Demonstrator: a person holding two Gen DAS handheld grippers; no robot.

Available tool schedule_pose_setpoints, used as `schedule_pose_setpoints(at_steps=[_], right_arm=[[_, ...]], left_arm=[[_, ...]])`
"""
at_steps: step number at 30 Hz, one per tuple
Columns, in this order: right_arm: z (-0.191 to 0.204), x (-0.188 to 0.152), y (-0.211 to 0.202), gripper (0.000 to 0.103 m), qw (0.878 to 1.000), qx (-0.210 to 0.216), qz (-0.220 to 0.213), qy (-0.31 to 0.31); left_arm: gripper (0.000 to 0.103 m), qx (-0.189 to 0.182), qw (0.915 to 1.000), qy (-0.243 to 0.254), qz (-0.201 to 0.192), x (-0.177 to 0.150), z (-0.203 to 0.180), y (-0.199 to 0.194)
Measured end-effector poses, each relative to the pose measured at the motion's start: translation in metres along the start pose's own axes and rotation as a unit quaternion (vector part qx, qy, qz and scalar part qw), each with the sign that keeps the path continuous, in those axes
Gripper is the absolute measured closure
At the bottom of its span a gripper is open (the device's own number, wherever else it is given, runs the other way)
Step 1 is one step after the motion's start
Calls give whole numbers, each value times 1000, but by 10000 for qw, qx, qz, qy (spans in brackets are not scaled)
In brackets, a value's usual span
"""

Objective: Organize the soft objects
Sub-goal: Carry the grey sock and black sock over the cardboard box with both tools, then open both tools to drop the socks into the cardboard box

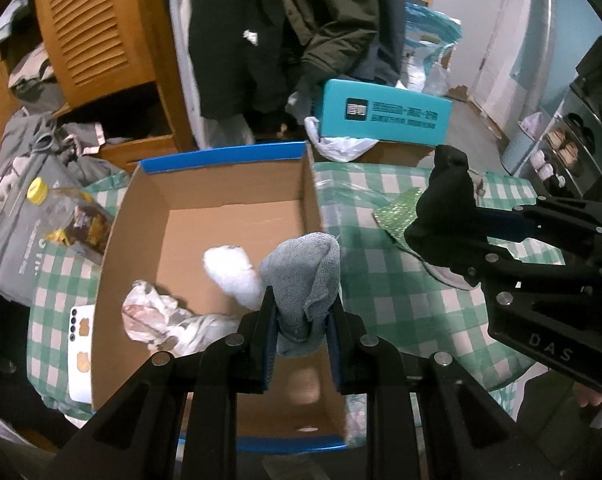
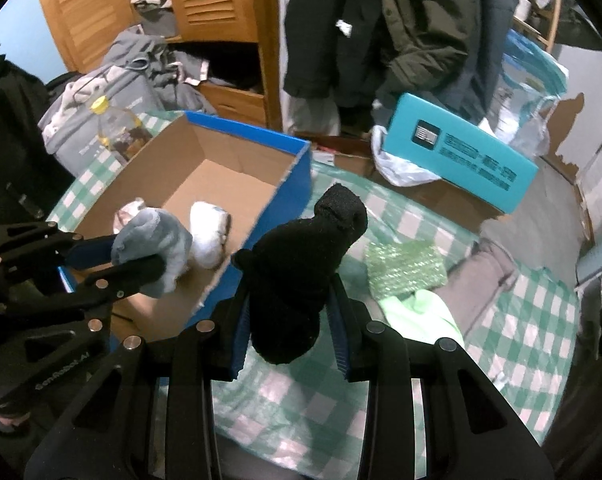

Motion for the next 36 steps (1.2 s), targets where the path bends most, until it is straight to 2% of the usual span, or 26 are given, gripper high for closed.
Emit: schedule_pose_setpoints(at_steps=[20,30,33,36], right_arm=[[77,31,39,70,9972,387,282,-576],[98,32,60,70,9949,500,512,-711],[100,32,64,69,9943,535,577,-720],[103,30,68,68,9933,572,660,-762]], left_arm=[[81,254,9980,-545,178,-20,70,10],[81,302,9963,-704,378,-28,92,22],[79,343,9959,-698,461,-31,94,27],[70,447,9954,-689,490,-32,95,29]])
Point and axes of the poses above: each gripper's, at about its wrist camera, not at the fingertips, and y roughly the way its jaws point, z to its left, x to its top, the point moved 4 cm from there along y, roughly the way its jaws point, and after that the axes turned 5 degrees about z, right-handed, at the moved point
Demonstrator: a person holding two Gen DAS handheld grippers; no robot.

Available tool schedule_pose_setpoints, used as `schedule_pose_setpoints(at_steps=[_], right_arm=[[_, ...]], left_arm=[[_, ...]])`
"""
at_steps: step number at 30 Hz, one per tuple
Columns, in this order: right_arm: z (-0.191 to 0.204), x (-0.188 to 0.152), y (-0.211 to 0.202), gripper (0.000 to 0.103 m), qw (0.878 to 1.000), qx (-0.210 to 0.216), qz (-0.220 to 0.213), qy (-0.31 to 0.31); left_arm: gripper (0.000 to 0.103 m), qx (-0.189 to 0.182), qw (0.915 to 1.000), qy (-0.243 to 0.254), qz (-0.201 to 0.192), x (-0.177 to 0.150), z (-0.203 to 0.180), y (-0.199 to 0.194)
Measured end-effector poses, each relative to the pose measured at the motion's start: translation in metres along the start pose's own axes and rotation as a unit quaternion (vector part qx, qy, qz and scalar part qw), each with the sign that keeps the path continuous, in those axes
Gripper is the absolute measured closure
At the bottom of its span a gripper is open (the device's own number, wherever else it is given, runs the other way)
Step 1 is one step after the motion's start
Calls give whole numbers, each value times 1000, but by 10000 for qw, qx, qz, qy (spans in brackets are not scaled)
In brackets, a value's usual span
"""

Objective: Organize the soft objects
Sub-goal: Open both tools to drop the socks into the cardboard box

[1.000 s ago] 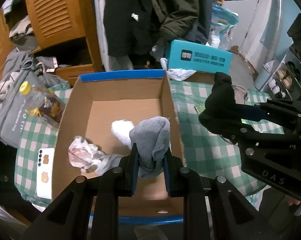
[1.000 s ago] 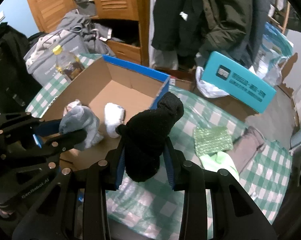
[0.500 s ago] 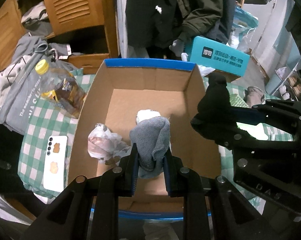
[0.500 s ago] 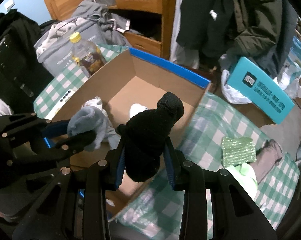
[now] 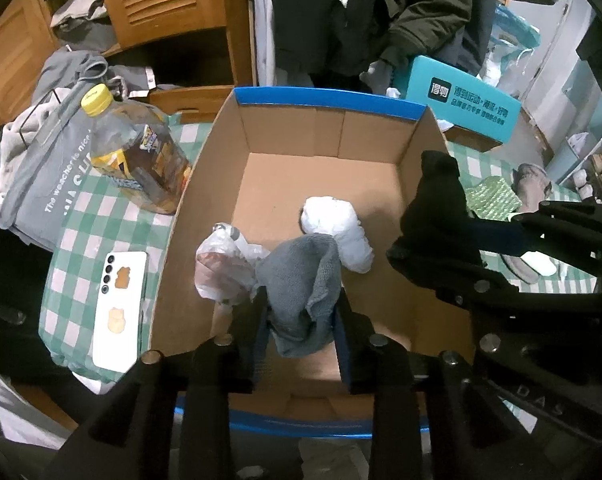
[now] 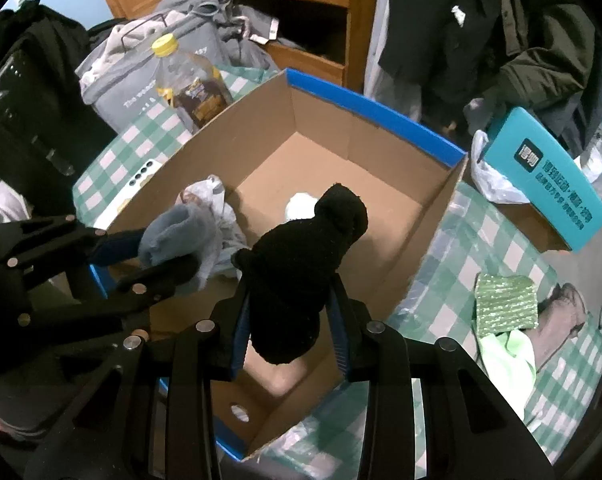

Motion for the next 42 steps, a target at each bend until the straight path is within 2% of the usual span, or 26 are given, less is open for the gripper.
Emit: schedule_pose_setpoints(at_steps=[4,11,14,18,19,26,38,42], right_arm=[[-4,-2,4,67,9999,-139,75,63],[-12,-6,0,64,9997,-151,71,169],[-14,-7,-3,56,9996,-187,33,197],[-17,-8,-9,38,9994,-242,-66,237],[-18,-8,-11,37,9993,-259,-101,251],[-22,-12,-17,37,9990,-310,-163,291],[-38,-22,-27,36,9979,-370,-229,485],[-45,-26,-31,31,9973,-388,-268,567]], left_arm=[[55,68,10000,-37,3,0,3,0],[47,98,9999,-44,-69,3,3,-5],[47,124,9999,-29,-67,3,2,-5],[47,112,9999,-51,-81,3,3,-8],[47,97,9999,-49,-91,4,3,-8],[45,89,9999,48,-139,3,-4,-13],[30,137,9995,193,-225,4,-18,-18],[28,157,9993,249,-230,6,-24,-19]])
Point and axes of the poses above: each gripper's, at about its wrist camera, not at the fingertips, and y roughly the way its jaws point, z to its left, x to its top, the point moved 4 cm from there along y, roughly the way its jaws point, and after that the axes turned 5 degrees about z, right-handed, at the moved point
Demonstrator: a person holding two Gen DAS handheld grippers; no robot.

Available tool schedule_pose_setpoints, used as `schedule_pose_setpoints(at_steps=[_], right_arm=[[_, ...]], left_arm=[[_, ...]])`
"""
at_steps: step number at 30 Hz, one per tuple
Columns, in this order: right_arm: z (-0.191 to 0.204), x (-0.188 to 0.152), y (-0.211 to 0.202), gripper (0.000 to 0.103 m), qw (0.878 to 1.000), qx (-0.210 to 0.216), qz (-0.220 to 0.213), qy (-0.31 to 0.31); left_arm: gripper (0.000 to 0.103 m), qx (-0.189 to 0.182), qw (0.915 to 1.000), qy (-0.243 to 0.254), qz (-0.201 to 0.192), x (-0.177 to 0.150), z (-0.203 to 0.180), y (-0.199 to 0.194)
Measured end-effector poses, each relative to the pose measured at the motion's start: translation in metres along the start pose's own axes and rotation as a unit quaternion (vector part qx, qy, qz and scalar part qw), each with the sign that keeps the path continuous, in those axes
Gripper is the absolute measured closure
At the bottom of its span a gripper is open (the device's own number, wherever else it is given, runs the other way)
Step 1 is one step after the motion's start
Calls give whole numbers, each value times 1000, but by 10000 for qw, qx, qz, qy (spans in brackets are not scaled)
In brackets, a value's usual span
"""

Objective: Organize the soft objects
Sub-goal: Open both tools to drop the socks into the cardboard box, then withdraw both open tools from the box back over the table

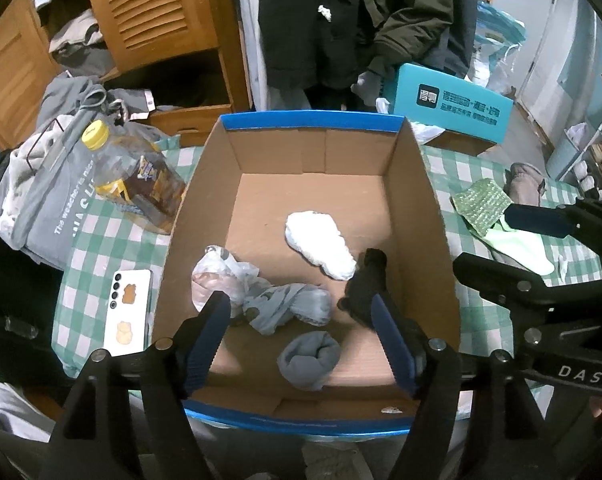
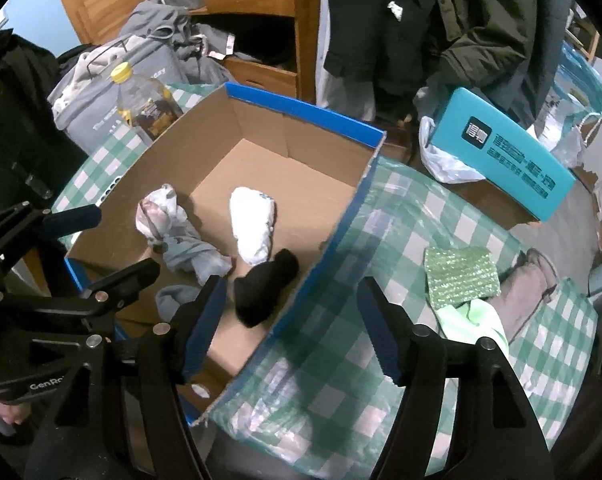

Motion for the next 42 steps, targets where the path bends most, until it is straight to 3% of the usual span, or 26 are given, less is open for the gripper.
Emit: schedule_pose_setpoints(at_steps=[9,42], right_arm=[[-21,-11,-11,28,9998,-45,-92,186],[-120,-72,-49,28,9918,-371,-344,1171]], left_arm=[[23,-34,9997,227,-46,3,-23,-3],[23,-149,9950,991,2,6,-117,-5]])
Point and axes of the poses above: each gripper's, at about its wrist camera, not at the fingertips, and y roughly the way its jaws point, z to its left, x to its top, the point moved 4 cm from there along y, roughly the way its jaws point, and after that the axes turned 5 degrees about z, right-handed, at the moved point
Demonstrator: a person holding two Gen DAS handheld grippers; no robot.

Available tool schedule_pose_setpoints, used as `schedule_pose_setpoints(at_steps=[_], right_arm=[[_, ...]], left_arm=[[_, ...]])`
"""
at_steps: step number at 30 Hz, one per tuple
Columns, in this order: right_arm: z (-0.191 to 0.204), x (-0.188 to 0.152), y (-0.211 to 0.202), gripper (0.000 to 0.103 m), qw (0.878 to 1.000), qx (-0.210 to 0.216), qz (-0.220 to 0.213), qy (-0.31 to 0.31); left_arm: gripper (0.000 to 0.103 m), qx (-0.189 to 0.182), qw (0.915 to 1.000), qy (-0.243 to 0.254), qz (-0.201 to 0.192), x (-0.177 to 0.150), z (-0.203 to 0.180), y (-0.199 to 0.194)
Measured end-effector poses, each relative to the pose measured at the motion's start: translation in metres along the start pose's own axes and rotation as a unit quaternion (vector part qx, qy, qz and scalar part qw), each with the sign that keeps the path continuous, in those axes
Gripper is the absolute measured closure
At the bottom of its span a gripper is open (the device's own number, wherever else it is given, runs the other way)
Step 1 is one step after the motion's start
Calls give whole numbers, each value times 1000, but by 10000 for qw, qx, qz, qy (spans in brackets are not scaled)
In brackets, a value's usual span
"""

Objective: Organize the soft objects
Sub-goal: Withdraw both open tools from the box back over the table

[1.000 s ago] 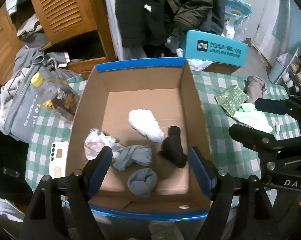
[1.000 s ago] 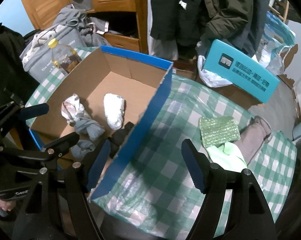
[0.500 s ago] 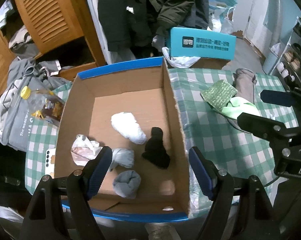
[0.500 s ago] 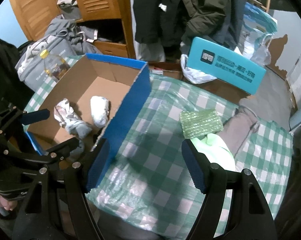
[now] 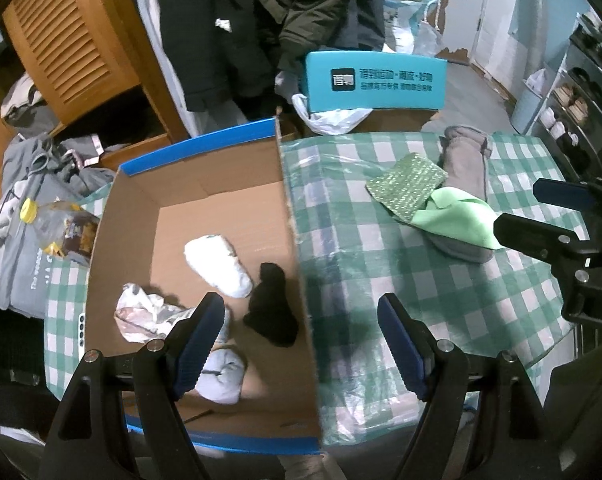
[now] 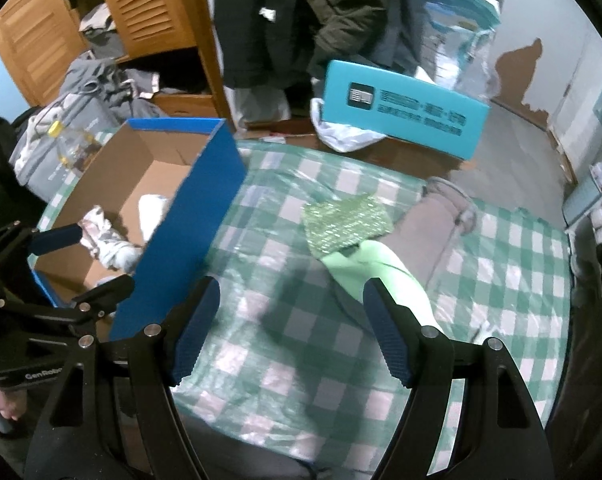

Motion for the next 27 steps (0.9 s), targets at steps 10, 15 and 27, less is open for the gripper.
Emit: schedule_pose_setpoints(at_steps=[10,15,27], right_arm=[[-47,-19,-5,28,9992,-137,17,386],[-70,-27,-8,28,9981,-229,14,569],[-124,-49,-9,28,9935,-410,91,1063]], left_arm=[[22,-51,9997,228,65,8,-31,6],[22,-75,9993,352,128,12,-47,11],[22,-139,9979,587,248,18,-78,23]])
Point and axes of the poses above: each gripper's, at about its wrist camera, not at the fingertips, and y roughly the way its jaws point, z to its left, x to its top, the point moved 4 cm from there along y, roughly the way its jaws point, and after that the axes turned 5 degrees about z, right-handed, at the moved point
